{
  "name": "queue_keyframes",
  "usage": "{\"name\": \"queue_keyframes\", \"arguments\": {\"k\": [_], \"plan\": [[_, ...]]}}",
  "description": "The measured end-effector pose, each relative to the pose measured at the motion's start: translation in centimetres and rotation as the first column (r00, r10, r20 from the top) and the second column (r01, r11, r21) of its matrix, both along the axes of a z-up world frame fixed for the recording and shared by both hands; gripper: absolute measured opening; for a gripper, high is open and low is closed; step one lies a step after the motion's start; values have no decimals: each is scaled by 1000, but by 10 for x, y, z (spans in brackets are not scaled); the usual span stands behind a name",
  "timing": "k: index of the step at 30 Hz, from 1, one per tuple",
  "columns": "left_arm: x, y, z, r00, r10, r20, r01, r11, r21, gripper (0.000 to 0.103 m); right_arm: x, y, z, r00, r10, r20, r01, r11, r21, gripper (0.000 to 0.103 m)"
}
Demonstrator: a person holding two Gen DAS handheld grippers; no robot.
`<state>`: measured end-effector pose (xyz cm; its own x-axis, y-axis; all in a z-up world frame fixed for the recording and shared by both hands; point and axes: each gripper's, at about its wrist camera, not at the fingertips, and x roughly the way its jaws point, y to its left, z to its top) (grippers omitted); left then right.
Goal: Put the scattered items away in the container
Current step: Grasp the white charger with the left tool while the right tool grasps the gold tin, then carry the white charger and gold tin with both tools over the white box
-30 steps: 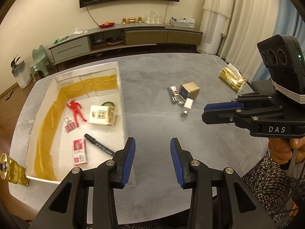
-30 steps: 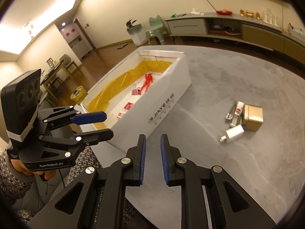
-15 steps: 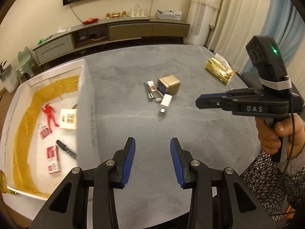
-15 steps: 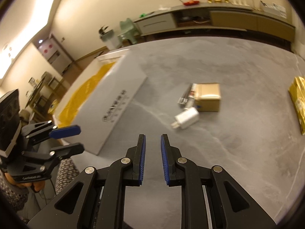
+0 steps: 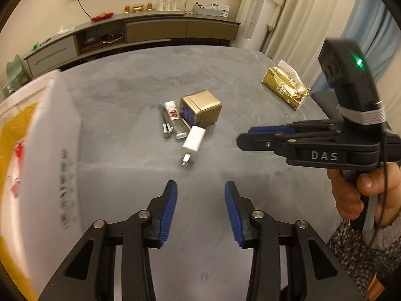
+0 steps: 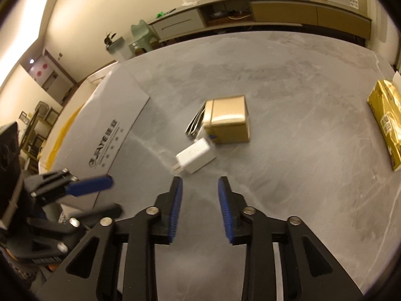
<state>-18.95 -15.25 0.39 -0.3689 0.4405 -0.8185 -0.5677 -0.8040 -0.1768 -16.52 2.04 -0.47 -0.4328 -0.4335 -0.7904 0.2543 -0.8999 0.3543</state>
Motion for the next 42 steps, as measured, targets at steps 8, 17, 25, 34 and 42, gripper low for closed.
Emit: {"name": "queue_keyframes", "arguments": {"k": [8,17,25,34,42], "plan": [[-43,18,-33,999,47,11,-47,998,37,46,-36,-19,6,997,25,-75,-14,989,148,56],[-67,33,-58,999,39,6,-40,999,22,46,-85,-41,-13,995,44,-93,-16,958,285,58],[-73,46,-67,999,40,-15,-40,999,26,46,-95,-27,-16,996,58,-74,-43,980,194,64],[-59,47,-69,997,69,-22,-67,996,51,24,-97,-31,-31,999,53,-10,-50,981,190,64],[-46,46,-64,996,82,-28,-81,995,50,22,-97,-13,-29,1000,6,-4,-5,991,133,55]]}}
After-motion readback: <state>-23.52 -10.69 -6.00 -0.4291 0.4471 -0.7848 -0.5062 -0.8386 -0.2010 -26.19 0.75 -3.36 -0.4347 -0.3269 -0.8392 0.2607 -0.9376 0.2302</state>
